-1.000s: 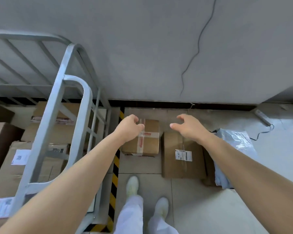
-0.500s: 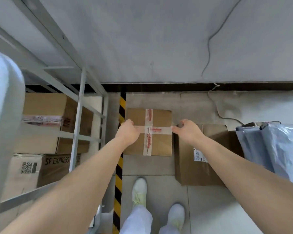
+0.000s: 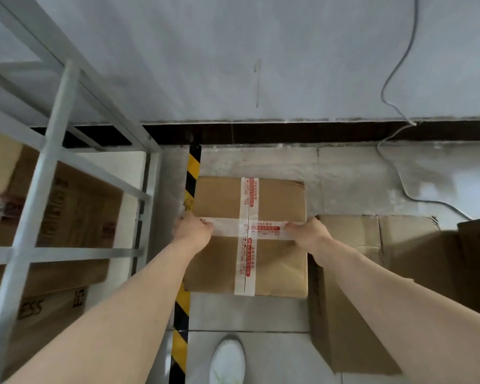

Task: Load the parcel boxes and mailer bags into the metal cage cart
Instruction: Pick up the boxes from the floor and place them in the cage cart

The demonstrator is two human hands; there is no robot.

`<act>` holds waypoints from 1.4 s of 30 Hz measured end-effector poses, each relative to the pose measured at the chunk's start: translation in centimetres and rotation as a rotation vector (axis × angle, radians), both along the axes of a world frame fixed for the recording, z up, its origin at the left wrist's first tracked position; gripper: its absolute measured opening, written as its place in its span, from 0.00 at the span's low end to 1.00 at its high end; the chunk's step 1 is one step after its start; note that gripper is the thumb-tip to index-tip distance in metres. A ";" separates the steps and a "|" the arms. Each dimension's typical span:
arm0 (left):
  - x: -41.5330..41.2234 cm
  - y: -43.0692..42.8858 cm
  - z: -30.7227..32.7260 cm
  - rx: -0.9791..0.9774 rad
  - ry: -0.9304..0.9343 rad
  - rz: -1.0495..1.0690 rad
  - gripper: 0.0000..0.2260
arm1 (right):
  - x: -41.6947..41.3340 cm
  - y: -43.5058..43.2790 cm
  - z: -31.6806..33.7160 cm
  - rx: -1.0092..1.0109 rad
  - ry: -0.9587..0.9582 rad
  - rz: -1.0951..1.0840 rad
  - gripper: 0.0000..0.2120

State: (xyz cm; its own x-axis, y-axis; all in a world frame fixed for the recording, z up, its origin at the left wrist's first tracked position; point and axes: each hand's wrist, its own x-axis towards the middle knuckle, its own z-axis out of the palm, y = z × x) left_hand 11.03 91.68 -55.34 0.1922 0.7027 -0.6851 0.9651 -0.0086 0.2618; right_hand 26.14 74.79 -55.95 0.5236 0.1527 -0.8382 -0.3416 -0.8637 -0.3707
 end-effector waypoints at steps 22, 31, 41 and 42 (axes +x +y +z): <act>1.6 -1.5 17.5 -0.079 -0.318 0.530 0.50 | 1.2 0.7 17.3 0.095 -0.164 -0.327 0.48; 2.5 -7.0 44.5 -0.007 -0.488 0.456 0.45 | 1.3 -5.6 44.2 0.246 -0.355 -0.373 0.51; -4.9 -11.9 74.4 0.209 -0.868 0.447 0.44 | -3.5 -9.2 72.9 0.713 -0.516 -0.321 0.35; -6.5 -12.1 76.8 0.245 -0.913 0.453 0.45 | -4.8 -9.0 75.2 0.756 -0.518 -0.296 0.36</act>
